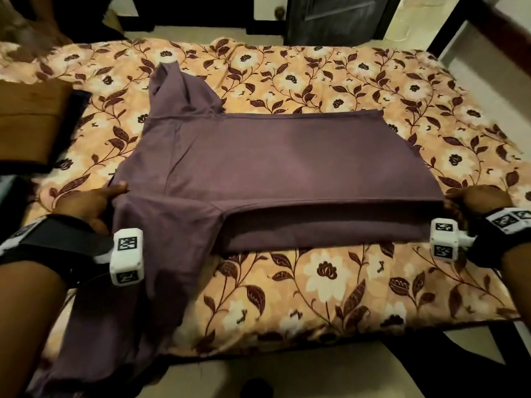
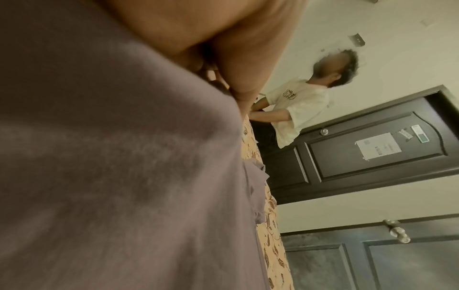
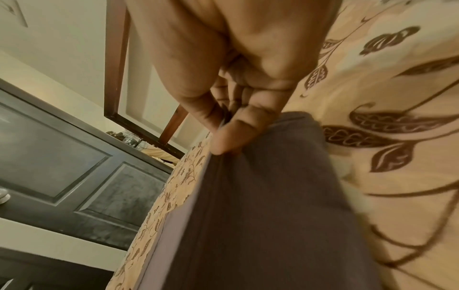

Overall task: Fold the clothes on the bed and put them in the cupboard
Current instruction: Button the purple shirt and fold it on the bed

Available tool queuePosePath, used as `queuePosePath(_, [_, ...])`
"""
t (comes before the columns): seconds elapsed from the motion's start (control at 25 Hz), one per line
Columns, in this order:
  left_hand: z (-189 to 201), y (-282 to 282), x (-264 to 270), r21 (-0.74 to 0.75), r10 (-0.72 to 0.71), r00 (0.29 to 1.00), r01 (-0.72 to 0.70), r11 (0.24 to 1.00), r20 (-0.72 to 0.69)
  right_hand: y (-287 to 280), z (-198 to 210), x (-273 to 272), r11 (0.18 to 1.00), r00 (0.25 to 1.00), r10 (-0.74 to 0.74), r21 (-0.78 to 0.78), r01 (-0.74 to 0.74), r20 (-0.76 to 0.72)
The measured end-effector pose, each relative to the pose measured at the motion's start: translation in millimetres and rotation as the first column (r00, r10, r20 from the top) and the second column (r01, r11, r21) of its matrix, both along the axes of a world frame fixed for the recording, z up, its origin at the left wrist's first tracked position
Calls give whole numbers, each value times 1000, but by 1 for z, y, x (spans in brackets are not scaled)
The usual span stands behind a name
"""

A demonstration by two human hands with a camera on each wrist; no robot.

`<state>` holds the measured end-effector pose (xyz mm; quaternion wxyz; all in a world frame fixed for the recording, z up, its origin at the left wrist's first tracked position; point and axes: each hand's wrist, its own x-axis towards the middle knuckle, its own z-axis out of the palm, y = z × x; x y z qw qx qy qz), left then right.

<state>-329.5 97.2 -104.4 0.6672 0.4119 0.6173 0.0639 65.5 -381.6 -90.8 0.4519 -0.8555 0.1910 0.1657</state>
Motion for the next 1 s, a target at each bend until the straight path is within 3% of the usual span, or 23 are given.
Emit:
queuePosePath(0.08, [-10,8,23,13,-28,999,28,1000,-22,12,-21,19,1000,1000,-9,8,10,-29])
queuePosePath(0.16, [-18,4,29,166,-13,999,22,986,-51,17,-40,23,997,999,-28,71,26,18])
queuePosePath(0.24, [-16,-16,9,470,-10,989,78,879,-146,11,-62,18,999,997,3,34,-6,78])
queuePosePath(0.32, [-15,-54,-35,626,-48,959,221,748,-281,18,-54,-29,999,986,19,-44,-12,166])
queuePosePath(0.36, [-14,-76,-62,603,-97,935,297,740,-341,30,-46,-70,998,979,54,-44,-46,197])
queuePosePath(0.44, [-13,-114,-110,421,-252,879,424,802,-405,55,-30,-166,973,976,191,110,-203,106])
queuePosePath(0.48, [-13,-126,-126,339,-309,839,479,810,-447,66,-23,-218,932,946,322,182,-314,-17])
queuePosePath(0.52, [-12,-130,-134,319,-334,793,535,782,-509,75,-23,-256,861,863,490,220,-458,-120])
queuePosePath(0.6, [-3,-129,-133,397,-326,748,607,688,-578,99,-17,-321,656,618,755,277,-702,-221])
queuePosePath(0.68, [17,-135,-114,529,-364,832,549,647,-418,126,-16,-364,443,393,897,438,-783,-205])
queuePosePath(0.72, [23,-139,-106,558,-378,907,415,719,-187,139,-14,-381,331,299,942,551,-766,-150])
queuePosePath(0.76, [30,-144,-98,497,-346,935,265,826,76,151,-8,-394,230,247,966,663,-713,-70])
queuePosePath(0.8, [35,-147,-92,354,-269,917,157,922,294,163,-6,-404,182,262,965,709,-682,4])
queuePosePath(0.84, [40,-147,-89,215,-194,880,108,971,434,171,-6,-407,213,338,940,718,-663,33])
queuePosePath(0.92, [38,-136,-86,111,-163,840,123,986,518,183,1,-396,380,504,860,569,-730,73])
queuePosePath(1.0, [36,-115,-89,138,-200,860,153,979,469,192,24,-366,458,502,859,281,-843,105])
